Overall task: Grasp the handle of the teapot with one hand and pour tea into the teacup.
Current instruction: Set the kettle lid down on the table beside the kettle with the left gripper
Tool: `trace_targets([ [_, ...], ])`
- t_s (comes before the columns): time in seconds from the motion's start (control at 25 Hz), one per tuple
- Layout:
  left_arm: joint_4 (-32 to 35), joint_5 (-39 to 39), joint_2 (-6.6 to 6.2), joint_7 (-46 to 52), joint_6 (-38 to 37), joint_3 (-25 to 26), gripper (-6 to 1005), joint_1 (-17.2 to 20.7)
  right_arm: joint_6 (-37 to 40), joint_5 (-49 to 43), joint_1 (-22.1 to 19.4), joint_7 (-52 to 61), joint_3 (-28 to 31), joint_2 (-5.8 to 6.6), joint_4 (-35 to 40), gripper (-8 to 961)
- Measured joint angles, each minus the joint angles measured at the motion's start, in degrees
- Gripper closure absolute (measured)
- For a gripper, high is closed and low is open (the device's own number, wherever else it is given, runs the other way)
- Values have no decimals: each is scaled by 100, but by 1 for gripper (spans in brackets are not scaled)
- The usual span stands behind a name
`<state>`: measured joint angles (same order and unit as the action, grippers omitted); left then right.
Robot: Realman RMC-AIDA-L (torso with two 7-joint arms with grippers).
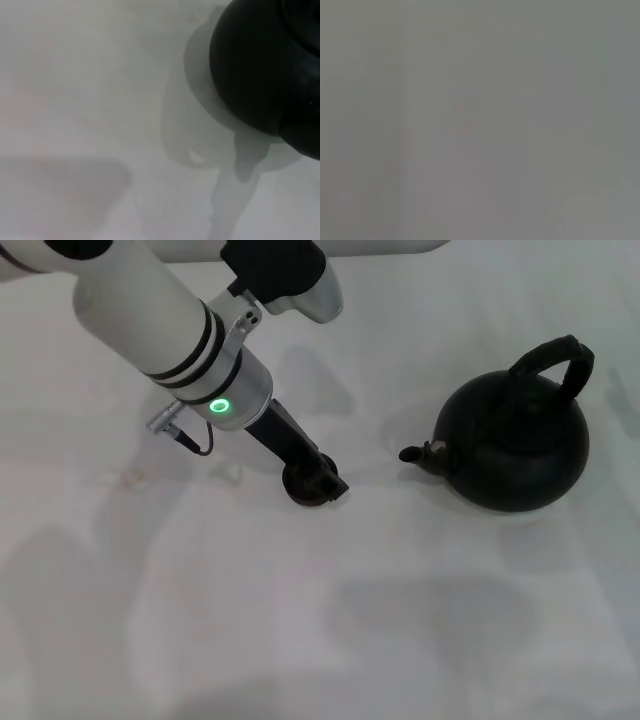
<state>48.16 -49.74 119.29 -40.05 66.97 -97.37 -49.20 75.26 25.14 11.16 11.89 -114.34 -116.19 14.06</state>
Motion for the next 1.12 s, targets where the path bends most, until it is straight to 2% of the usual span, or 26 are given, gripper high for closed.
trace_targets([
  [1.12, 7, 8, -2, 139, -9, -45, 230, -38, -14, 0, 0, 41, 44, 0, -52, 102],
])
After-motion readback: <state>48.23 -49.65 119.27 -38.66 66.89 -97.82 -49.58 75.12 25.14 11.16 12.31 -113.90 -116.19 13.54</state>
